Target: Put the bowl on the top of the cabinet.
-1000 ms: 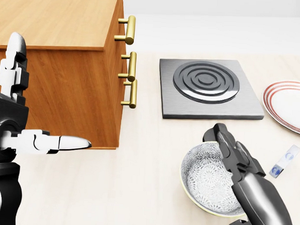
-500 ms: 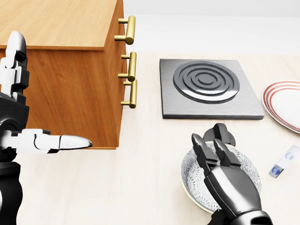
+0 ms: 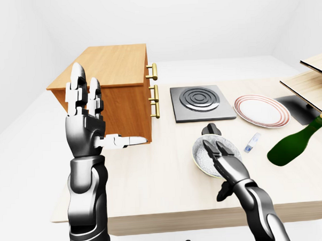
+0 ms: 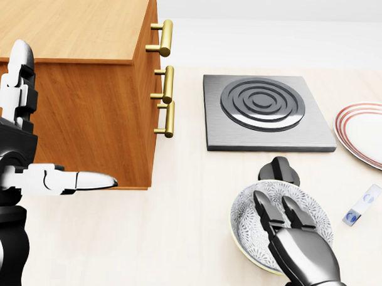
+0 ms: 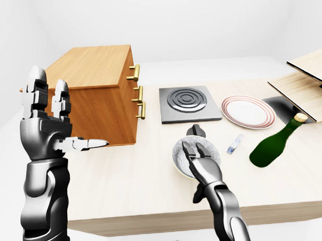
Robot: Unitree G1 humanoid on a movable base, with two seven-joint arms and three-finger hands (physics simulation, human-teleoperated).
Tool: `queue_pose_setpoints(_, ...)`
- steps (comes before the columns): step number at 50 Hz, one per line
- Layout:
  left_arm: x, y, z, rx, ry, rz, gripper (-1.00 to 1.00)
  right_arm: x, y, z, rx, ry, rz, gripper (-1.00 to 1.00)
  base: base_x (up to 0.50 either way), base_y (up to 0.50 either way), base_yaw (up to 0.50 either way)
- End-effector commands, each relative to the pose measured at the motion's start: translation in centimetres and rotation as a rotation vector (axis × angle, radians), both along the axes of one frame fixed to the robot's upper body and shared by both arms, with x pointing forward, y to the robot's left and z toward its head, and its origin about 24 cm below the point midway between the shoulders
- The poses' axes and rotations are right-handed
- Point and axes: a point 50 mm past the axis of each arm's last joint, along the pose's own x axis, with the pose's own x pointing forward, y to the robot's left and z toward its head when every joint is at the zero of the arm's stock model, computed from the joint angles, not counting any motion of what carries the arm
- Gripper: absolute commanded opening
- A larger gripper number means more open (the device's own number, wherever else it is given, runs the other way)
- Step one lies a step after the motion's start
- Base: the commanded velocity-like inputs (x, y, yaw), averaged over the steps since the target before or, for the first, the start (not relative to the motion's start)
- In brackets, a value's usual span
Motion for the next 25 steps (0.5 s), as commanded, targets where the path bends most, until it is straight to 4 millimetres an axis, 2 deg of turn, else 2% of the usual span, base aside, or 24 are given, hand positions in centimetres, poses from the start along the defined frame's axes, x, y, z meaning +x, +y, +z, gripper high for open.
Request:
queue_pose_setpoints(1,-0.07,0.04,-0.03,-0.001,0.0,0.001,1.0,-0.35,-0.65,-0.85,-0.023,0.029,-0.026,0.98,0.0,0.0,0.0)
queue_pose_setpoints(2,-0.09,0.05,-0.03,-0.002,0.0,0.001,1.0,-0.38,-0.73,-0.95,-0.023,0.031,-0.029,0.8,0.0,0.0,0.0)
queue_pose_setpoints(3,-0.11,0.06,-0.02,-0.002,0.0,0.001,1.0,-0.42,-0.8,-1.03,-0.024,0.034,-0.032,0.73,0.0,0.0,0.0)
queue_pose_setpoints(4,-0.13,0.05,-0.01,-0.002,-0.001,0.001,1.0,-0.45,-0.85,-1.12,-0.026,0.037,-0.034,0.18,0.0,0.0,0.0)
queue_pose_setpoints(8,-0.21,0.03,0.0,-0.006,-0.003,0.0,1.0,-0.43,-0.77,-1.18,-0.029,0.042,-0.031,-0.41,0.0,0.0,0.0)
queue_pose_setpoints(9,-0.25,0.05,0.02,-0.006,-0.004,0.001,1.0,-0.43,-0.73,-1.19,-0.03,0.043,-0.03,-0.75,0.0,0.0,0.0)
queue_pose_setpoints(10,-0.25,0.05,0.02,-0.006,-0.004,0.001,1.0,-0.43,-0.73,-1.19,-0.03,0.043,-0.03,-0.75,0.0,0.0,0.0)
queue_pose_setpoints(11,-0.26,0.05,0.03,-0.007,-0.004,0.001,1.0,-0.47,-0.73,-1.22,-0.031,0.045,-0.029,-0.97,0.0,0.0,0.0)
queue_pose_setpoints(25,-0.16,0.1,-0.02,-0.006,-0.001,0.001,1.0,-0.59,-0.23,-1.01,-0.022,0.048,-0.011,-1.0,0.0,0.0,0.0)
